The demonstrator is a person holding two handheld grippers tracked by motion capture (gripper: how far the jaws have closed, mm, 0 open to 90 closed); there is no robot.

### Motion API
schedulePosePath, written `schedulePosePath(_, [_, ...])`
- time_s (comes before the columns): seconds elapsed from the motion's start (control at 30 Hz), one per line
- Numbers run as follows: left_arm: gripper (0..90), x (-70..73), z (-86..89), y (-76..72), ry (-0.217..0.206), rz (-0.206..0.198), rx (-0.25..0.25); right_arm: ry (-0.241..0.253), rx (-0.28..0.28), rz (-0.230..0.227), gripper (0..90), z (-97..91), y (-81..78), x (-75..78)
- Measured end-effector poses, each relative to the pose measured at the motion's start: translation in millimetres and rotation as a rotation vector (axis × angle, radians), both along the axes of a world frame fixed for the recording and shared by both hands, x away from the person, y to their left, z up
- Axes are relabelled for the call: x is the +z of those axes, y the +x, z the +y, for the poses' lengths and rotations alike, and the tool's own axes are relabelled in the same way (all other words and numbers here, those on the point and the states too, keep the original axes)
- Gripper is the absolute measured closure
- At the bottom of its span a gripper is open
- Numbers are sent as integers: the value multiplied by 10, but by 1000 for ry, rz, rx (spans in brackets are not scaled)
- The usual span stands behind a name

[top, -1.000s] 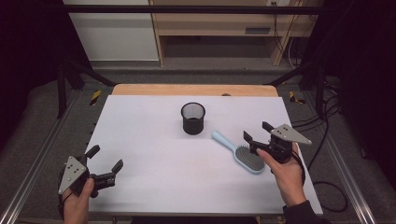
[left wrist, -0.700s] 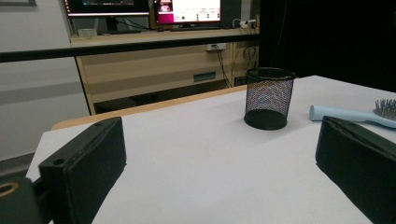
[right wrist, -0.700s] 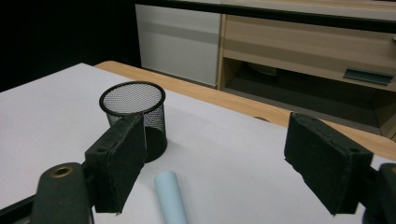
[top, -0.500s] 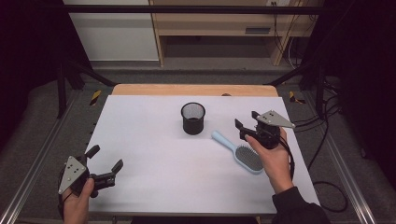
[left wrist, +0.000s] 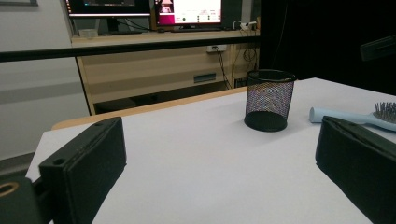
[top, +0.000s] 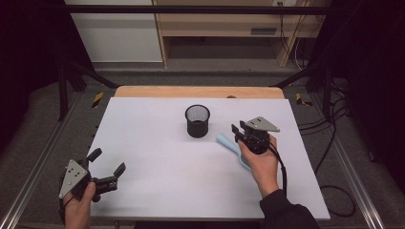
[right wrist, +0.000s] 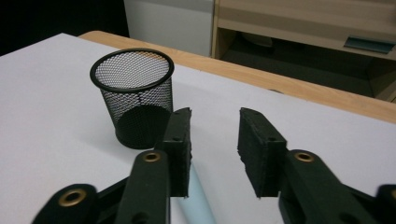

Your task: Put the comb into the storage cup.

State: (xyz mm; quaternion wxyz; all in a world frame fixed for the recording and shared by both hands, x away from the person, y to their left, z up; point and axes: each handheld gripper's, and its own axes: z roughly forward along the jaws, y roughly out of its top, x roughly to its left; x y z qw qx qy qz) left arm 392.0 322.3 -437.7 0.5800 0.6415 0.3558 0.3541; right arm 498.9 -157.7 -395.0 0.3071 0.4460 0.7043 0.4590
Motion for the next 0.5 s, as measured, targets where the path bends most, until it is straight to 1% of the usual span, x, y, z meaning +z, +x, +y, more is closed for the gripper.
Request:
schedulePosePath(0.03, [16,0,0,0,0,0,0,0,0,0,659,0,0,0])
schedulePosePath(0.07, [16,0,1,-2,-1,0,0,1,-3,5,681,21,5,-9])
schedulePosePath(0.1, [16,-1,1,-3,-5,1,0,0,-8,-1,697,38,8,-20])
schedulePosePath(0.13, [16,-4,2,-4,-7,2,1,13,-15,-11,719,61,9,-37])
schedulePosePath(0.17, [16,-8,2,-4,-11,5,0,13,-15,-11,719,61,9,-37])
schedulePosePath(0.2, [17,-13,3,-3,-11,8,-1,22,-24,-9,751,75,4,-58])
schedulePosePath(0.23, [17,-16,-1,1,-13,9,-2,22,-24,-9,751,75,4,-58])
schedulePosePath(0.27, [17,-19,-4,4,-12,10,-3,28,-25,-8,787,91,-1,-86])
schedulePosePath(0.3, [17,-20,-8,6,-13,11,-4,28,-25,-8,787,91,-1,-86])
schedulePosePath(0.37, [18,-23,-12,8,-6,12,-4,31,-31,3,823,113,10,-120])
schedulePosePath(0.43, [19,-24,-14,7,-5,11,-1,50,-42,8,845,124,25,-129])
schedulePosePath(0.5, [19,-23,-11,6,-5,9,1,53,-54,9,860,142,41,-132])
